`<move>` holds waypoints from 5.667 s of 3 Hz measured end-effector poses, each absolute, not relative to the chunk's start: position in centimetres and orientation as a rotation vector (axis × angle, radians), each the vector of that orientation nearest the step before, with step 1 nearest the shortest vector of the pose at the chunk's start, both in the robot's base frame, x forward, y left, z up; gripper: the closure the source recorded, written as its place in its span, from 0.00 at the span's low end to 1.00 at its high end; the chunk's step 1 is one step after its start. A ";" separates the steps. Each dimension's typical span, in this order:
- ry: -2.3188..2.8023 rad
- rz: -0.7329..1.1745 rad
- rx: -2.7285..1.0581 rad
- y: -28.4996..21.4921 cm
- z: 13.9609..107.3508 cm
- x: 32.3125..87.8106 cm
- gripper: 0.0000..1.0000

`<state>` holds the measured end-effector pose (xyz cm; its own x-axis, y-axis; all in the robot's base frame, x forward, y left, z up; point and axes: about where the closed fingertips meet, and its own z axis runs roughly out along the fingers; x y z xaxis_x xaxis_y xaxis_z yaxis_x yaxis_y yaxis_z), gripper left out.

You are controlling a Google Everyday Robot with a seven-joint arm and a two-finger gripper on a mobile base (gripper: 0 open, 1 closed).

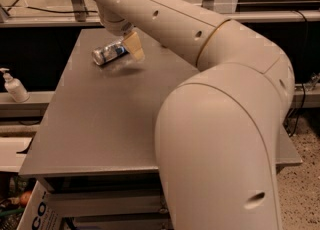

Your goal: Place redbull can upright

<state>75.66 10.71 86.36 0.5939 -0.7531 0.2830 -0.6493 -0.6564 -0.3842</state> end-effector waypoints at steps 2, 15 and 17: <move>1.115 -0.700 -2.691 11.2 84.9 77.2 0.00; 0.767 -0.740 -2.580 8.2 90.7 70.8 1.00; 0.602 -0.835 -2.531 6.7 92.9 69.9 1.00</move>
Offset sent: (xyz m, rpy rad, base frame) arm 0.0217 0.0076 -0.0174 -0.1601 0.0077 0.0384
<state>69.88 6.74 92.91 0.7278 -0.5129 0.4553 -0.2697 -0.8244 -0.4976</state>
